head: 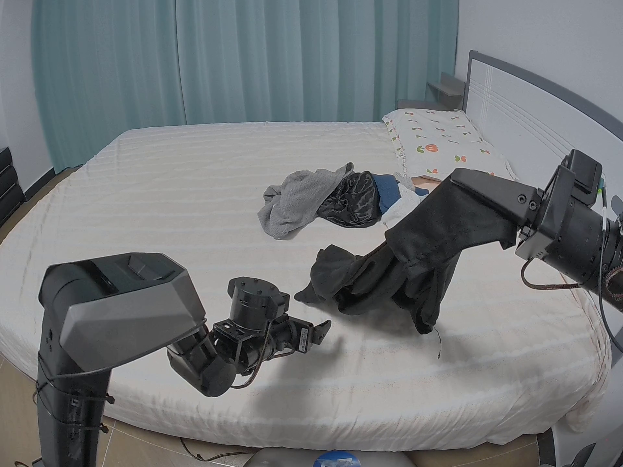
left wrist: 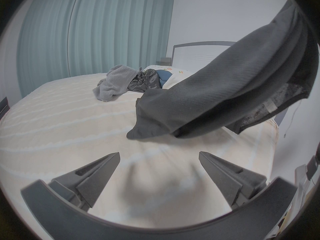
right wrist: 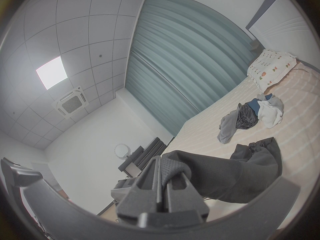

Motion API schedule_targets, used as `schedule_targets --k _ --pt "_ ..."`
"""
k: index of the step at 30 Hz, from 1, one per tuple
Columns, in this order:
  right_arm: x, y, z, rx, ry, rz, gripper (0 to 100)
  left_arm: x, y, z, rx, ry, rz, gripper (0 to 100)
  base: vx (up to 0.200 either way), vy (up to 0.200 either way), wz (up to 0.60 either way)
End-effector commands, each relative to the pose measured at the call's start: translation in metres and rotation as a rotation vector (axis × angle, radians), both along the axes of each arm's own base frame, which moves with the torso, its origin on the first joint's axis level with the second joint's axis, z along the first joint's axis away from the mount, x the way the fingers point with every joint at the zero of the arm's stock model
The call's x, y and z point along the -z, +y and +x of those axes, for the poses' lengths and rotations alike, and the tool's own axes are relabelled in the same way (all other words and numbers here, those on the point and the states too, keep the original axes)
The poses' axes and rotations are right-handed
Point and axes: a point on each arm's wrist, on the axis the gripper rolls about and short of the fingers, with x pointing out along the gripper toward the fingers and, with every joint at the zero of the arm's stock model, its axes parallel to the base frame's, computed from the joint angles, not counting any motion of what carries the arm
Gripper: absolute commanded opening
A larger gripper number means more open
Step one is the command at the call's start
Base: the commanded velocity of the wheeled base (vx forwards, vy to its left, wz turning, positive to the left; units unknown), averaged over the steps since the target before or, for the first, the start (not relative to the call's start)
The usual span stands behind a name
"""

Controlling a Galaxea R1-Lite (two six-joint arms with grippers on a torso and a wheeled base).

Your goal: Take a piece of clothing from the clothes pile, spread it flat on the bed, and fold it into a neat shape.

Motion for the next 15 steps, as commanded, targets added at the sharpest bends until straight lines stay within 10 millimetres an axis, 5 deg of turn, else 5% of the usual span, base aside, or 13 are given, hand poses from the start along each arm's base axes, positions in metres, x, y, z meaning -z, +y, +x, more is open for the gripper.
schedule_targets --k 1,12,13,15 --pt "0.000 0.001 0.001 -0.001 -0.003 -0.006 0 0.020 -0.016 0.023 -0.004 -0.011 -0.002 100 0.000 0.000 0.00" --pt "0.001 0.001 0.001 0.001 -0.004 -0.009 0 0.027 -0.026 0.058 -0.096 -0.065 0.005 100 0.000 0.000 0.00" --pt "0.001 0.001 0.001 0.001 -0.003 -0.010 0 0.026 -0.026 0.059 -0.099 -0.070 0.003 0 0.000 0.000 0.00" --pt "0.002 0.001 0.002 -0.001 -0.001 -0.012 0 0.025 -0.026 0.060 -0.103 -0.074 0.001 0 0.000 0.000 0.00"
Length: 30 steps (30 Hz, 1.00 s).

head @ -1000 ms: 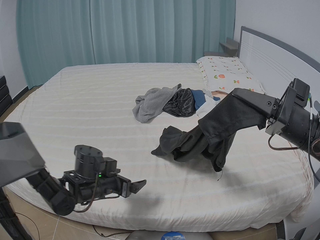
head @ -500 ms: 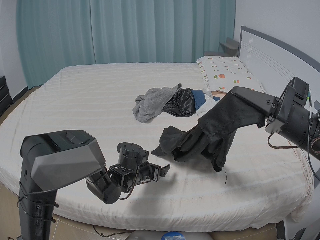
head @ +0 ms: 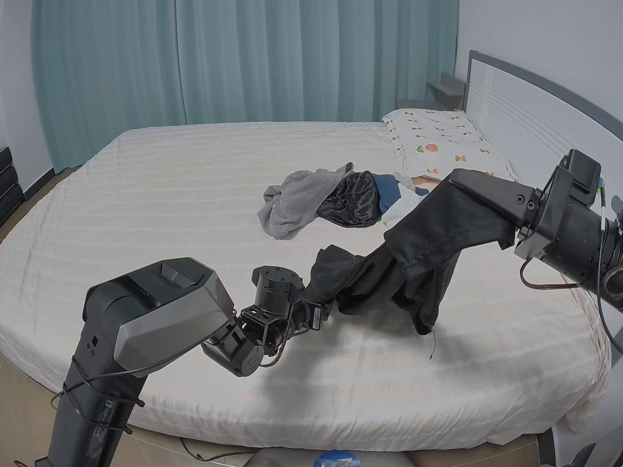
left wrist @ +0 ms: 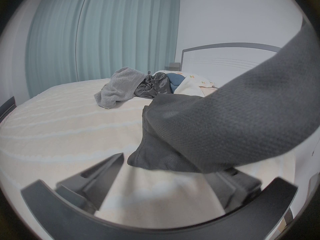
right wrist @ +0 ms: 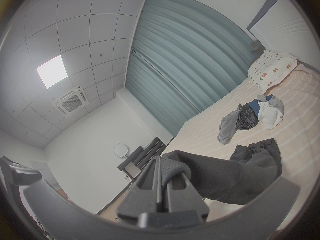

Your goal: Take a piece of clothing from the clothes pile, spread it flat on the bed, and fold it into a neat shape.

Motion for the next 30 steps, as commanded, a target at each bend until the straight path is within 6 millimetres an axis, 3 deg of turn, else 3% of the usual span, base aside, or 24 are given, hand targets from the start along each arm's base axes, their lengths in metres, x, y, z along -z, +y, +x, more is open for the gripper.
schedule_targets --k 1,5,10,15,16,20,23,24,28,30 --pt "0.002 0.001 0.001 -0.001 0.007 -0.005 0 0.005 0.000 0.003 -0.012 0.000 0.002 0 0.000 0.000 0.00" --pt "0.004 0.002 0.003 0.001 0.014 -0.010 0 0.004 0.005 -0.001 -0.037 0.005 0.005 0 0.000 0.000 0.00" --pt "0.008 0.002 0.005 0.001 0.027 -0.020 0 -0.022 0.023 -0.006 -0.083 -0.018 -0.040 0 0.000 0.000 0.00" --pt "0.013 -0.001 0.013 0.033 0.042 -0.031 0 -0.073 0.048 -0.037 -0.134 -0.010 -0.142 0 0.000 0.000 0.00" --pt "0.013 -0.001 0.013 0.034 0.042 -0.031 0 -0.074 0.049 -0.038 -0.136 -0.010 -0.143 0 0.000 0.000 0.00" --pt "0.014 -0.004 0.024 0.067 0.049 -0.035 0 -0.118 0.070 -0.076 -0.173 -0.010 -0.260 0 0.000 0.000 0.00" --pt "0.011 -0.002 0.040 0.100 0.037 -0.038 0 -0.147 0.080 -0.091 -0.228 -0.051 -0.354 0 0.000 0.000 0.00" --pt "0.011 -0.002 0.040 0.100 0.037 -0.038 0 -0.147 0.080 -0.091 -0.228 -0.051 -0.354 0 0.000 0.000 0.00" --pt "-0.009 -0.004 0.077 0.198 -0.045 -0.030 0 -0.197 0.099 -0.110 -0.284 -0.114 -0.443 0 0.000 0.000 0.00" --pt "-0.026 -0.006 0.086 0.257 -0.101 0.004 0 -0.218 0.105 -0.123 -0.278 -0.150 -0.478 0 0.000 0.000 0.00"
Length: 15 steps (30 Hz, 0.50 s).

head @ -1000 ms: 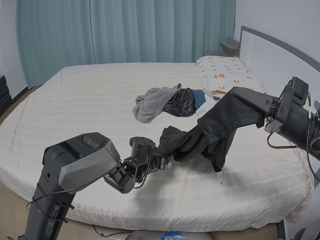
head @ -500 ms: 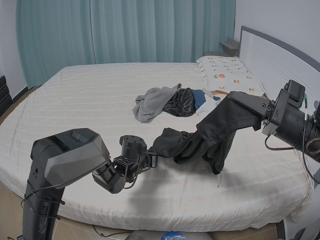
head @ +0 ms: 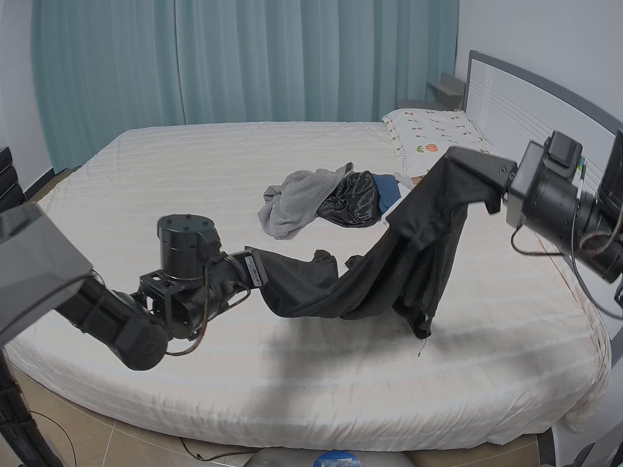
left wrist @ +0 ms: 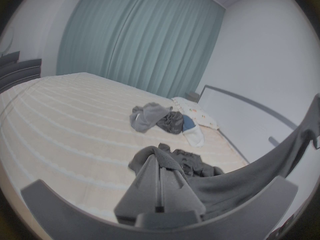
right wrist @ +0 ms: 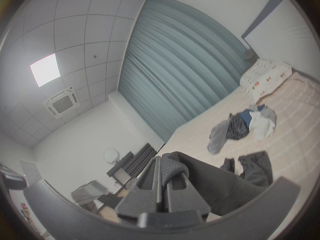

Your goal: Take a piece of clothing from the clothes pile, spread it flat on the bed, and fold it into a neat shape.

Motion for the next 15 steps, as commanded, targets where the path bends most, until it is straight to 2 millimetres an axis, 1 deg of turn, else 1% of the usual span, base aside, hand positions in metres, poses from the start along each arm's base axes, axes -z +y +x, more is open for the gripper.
schedule_targets --k 1,3,4,5,7,8,9,11,15 --pt "-0.030 -0.002 0.049 0.158 -0.110 0.036 0 -0.089 0.032 -0.047 -0.054 -0.162 -0.144 0 0.000 0.000 0.00" --pt "-0.037 -0.002 0.053 0.183 -0.138 0.053 0 -0.099 0.037 -0.055 -0.055 -0.174 -0.151 0 0.000 0.000 0.00" --pt "-0.036 -0.003 0.055 0.190 -0.140 0.047 0 -0.103 0.039 -0.059 -0.057 -0.173 -0.151 0 0.000 0.000 0.00" --pt "-0.033 -0.003 0.055 0.193 -0.137 0.039 0 -0.106 0.042 -0.061 -0.063 -0.173 -0.151 0 0.000 0.000 0.00" --pt "-0.017 -0.001 0.056 0.192 -0.092 0.009 0 -0.103 0.047 -0.064 -0.073 -0.156 -0.142 0 0.000 0.000 0.00" --pt "-0.017 -0.001 0.056 0.192 -0.092 0.009 0 -0.103 0.047 -0.064 -0.073 -0.156 -0.142 0 0.000 0.000 0.00" --pt "0.008 -0.002 0.055 0.191 -0.018 -0.035 0 -0.090 0.047 -0.068 -0.058 -0.114 -0.123 0 0.000 0.000 0.00" --pt "0.029 -0.003 0.052 0.189 0.045 -0.071 0 -0.078 0.047 -0.071 -0.045 -0.082 -0.110 0 0.000 0.000 0.00" --pt "0.067 -0.004 0.044 0.179 0.169 -0.136 0 -0.069 0.038 -0.081 -0.009 -0.039 -0.138 0 0.000 0.000 0.00"
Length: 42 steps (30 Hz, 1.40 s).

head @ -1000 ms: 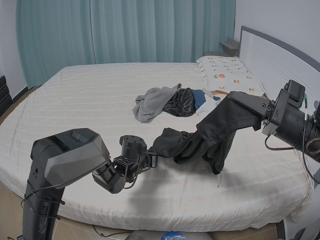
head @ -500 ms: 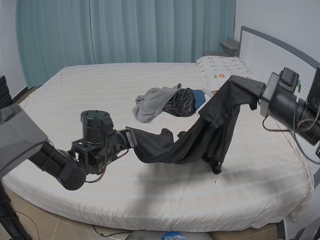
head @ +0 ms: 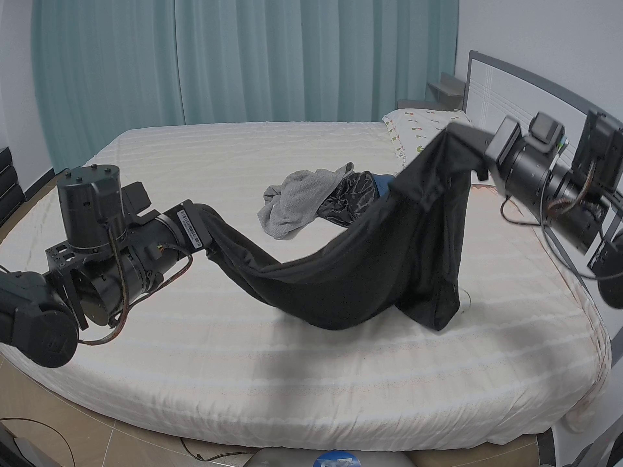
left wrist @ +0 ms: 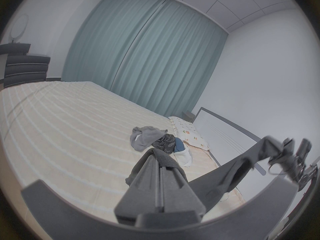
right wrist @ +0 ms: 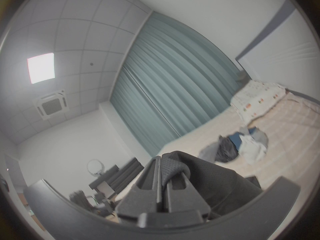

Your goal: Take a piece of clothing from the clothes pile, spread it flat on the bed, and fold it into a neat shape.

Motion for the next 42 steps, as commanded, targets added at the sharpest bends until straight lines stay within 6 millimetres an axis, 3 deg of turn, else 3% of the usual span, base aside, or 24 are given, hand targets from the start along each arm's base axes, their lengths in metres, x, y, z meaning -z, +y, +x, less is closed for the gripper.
schedule_targets --k 1,6,14,19,23,30,34,42 --pt "0.077 -0.001 -0.006 0.008 0.247 -0.113 0 0.018 -0.003 -0.023 0.054 0.077 -0.032 0 0.000 0.000 0.00" --pt "0.097 0.002 -0.011 0.033 0.344 -0.099 0 0.036 -0.006 -0.039 0.175 0.161 -0.044 0 0.000 0.000 0.00" --pt "0.113 0.015 -0.016 0.079 0.416 -0.090 0 0.058 -0.013 -0.038 0.157 0.290 -0.132 0 0.000 0.000 0.00" --pt "0.129 0.015 -0.017 0.088 0.476 -0.107 0 0.072 -0.013 -0.040 0.154 0.342 -0.115 0 0.000 0.000 0.00" --pt "0.131 0.014 -0.019 0.088 0.488 -0.068 0 0.078 -0.017 -0.039 0.153 0.373 -0.130 0 0.000 0.000 0.00" --pt "0.138 0.013 -0.020 0.080 0.492 -0.047 0 0.083 -0.017 -0.038 0.142 0.397 -0.143 0 -0.171 0.000 0.00" --pt "0.146 0.014 -0.016 0.095 0.509 -0.058 0 0.079 -0.018 -0.038 0.128 0.401 -0.203 0 0.000 0.000 0.00" --pt "0.143 0.015 -0.018 0.086 0.477 -0.045 0 0.075 -0.017 -0.040 0.129 0.392 -0.220 0 0.000 0.000 0.00"
